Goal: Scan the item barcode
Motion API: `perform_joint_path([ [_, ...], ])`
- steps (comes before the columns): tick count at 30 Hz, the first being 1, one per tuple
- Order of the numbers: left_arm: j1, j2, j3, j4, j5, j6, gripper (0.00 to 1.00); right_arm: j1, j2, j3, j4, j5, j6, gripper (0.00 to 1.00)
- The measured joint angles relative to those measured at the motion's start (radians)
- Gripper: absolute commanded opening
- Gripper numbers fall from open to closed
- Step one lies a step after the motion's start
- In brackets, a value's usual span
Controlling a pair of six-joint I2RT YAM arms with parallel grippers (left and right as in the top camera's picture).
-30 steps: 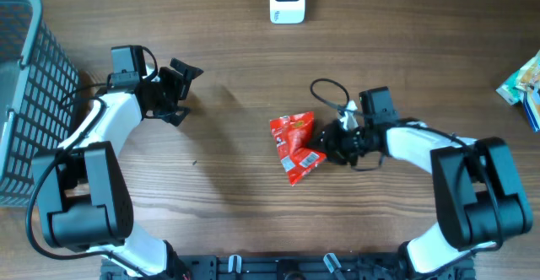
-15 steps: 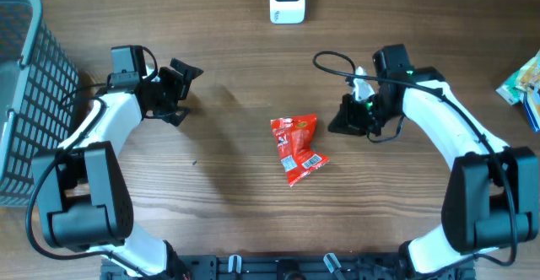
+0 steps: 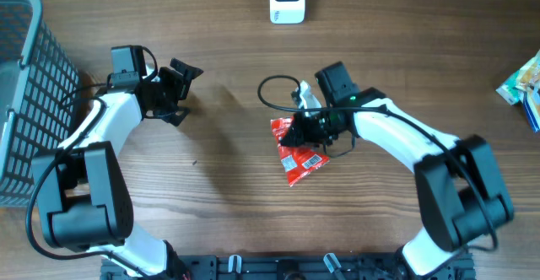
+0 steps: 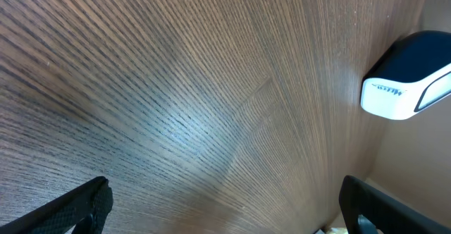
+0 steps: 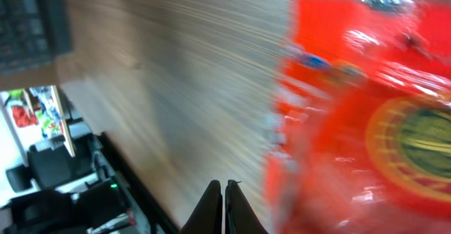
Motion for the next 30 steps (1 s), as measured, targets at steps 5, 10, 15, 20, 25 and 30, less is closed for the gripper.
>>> perform_joint_path([
  [5, 0.000, 0.000, 0.000, 0.000, 0.000, 0.000, 1.00, -0.053, 0.090, -0.034, 0.000, -0.002, -0.010, 0.04],
  [10, 0.000, 0.000, 0.000, 0.001, 0.000, 0.000, 1.00, -0.156, 0.091, 0.006, -0.179, -0.009, -0.138, 0.09],
  [15, 0.000, 0.000, 0.000, 0.000, 0.000, 0.000, 1.00, -0.242, 0.060, 0.120, -0.387, -0.113, -0.299, 0.19],
  [20, 0.000, 0.000, 0.000, 0.000, 0.000, 0.000, 1.00, -0.244, 0.015, 0.115, -0.449, -0.145, -0.457, 0.15],
  [25, 0.000, 0.000, 0.000, 0.000, 0.000, 0.000, 1.00, -0.246, 0.015, -0.082, -0.223, -0.106, -0.404, 0.14],
  [30, 0.000, 0.000, 0.000, 0.000, 0.000, 0.000, 1.00, -0.292, 0.011, -0.145, -0.183, -0.010, -0.219, 0.07],
])
